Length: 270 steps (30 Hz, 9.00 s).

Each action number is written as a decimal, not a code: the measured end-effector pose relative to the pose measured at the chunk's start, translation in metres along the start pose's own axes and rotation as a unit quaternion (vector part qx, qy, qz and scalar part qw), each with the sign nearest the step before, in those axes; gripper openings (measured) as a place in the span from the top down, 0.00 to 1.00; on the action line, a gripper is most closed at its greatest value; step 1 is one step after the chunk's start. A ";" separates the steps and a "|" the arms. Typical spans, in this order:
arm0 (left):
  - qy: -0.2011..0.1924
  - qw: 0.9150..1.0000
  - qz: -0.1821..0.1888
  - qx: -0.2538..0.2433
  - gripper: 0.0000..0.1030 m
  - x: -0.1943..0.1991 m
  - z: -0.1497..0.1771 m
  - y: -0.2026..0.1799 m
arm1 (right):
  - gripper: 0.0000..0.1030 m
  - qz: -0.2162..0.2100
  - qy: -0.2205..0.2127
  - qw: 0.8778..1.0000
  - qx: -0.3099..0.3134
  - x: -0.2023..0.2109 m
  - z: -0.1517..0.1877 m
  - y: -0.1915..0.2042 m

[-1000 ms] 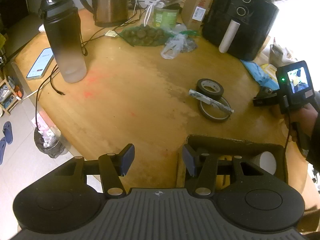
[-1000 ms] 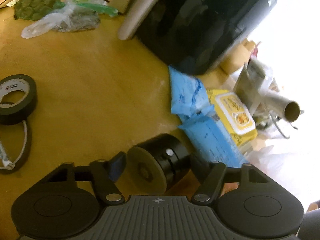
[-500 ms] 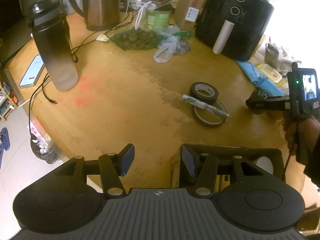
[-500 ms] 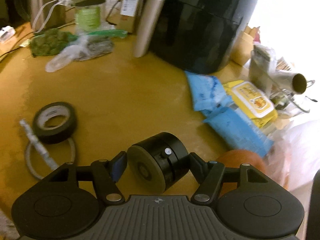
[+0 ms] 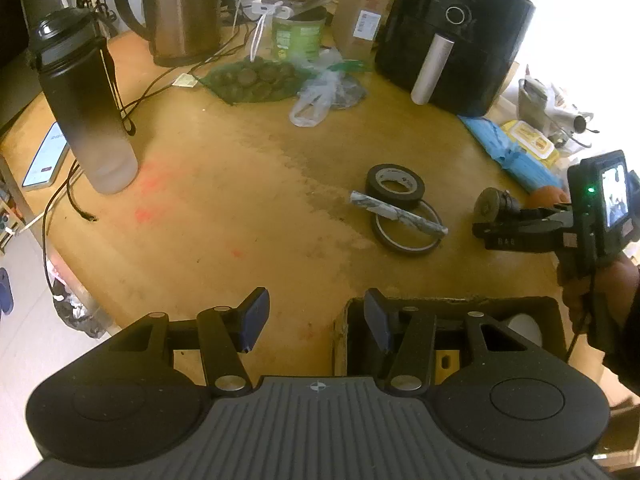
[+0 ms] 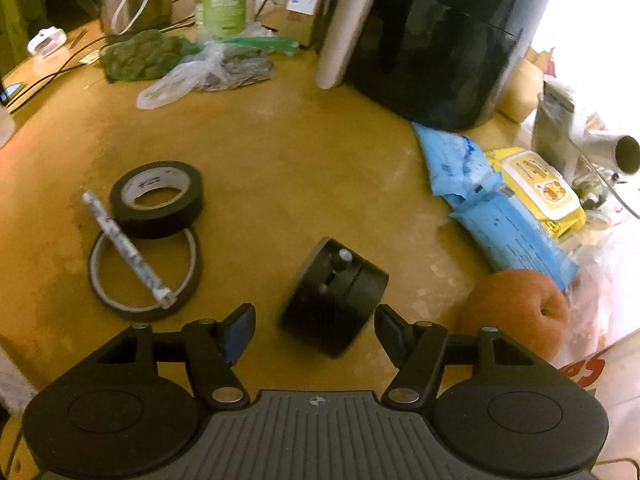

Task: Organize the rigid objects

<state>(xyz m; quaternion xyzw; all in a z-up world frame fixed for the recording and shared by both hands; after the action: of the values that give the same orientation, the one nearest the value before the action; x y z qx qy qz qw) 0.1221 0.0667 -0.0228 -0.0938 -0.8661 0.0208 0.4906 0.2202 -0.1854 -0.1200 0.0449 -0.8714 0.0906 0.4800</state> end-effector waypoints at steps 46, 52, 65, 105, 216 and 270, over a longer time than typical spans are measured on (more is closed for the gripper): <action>-0.001 0.994 0.037 -0.100 0.50 -0.038 -0.041 -0.042 | 0.58 -0.067 -0.053 0.986 -0.141 0.095 0.010 -0.047; 0.019 0.994 0.050 -0.099 0.50 -0.060 -0.049 -0.057 | 0.58 -0.067 -0.063 0.983 -0.162 0.120 0.023 -0.052; 0.088 0.991 0.085 0.056 0.63 -0.129 -0.071 -0.057 | 0.58 -0.049 -0.071 0.976 -0.201 0.152 0.048 -0.069; 0.078 0.974 0.088 0.192 0.91 -0.123 -0.074 -0.026 | 0.58 -0.072 -0.064 0.974 -0.205 0.168 0.076 -0.072; 0.032 0.997 0.025 -0.059 0.60 0.016 0.038 -0.039 | 0.04 -0.120 0.019 0.982 -0.143 0.170 0.103 0.028; 0.019 0.996 0.046 -0.075 0.60 -0.014 -0.017 0.000 | 0.00 -0.065 0.031 0.988 -0.140 0.118 0.025 0.049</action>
<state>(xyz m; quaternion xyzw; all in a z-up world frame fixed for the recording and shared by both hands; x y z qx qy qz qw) 0.1433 0.0634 -0.0258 -0.1705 -0.8504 -0.0228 0.4972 0.1285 -0.1410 -0.0389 0.0314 -0.8555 -0.0625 0.5130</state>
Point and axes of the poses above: each gripper's, at about its wrist camera, not at the fingertips, and x roughly against the way its jaws point, y to its left, z to its underside, the point moved 1 cm from there along -x, roughly the way its jaws point, and after that the axes turned 1 degree about z, right-handed, at the moved point
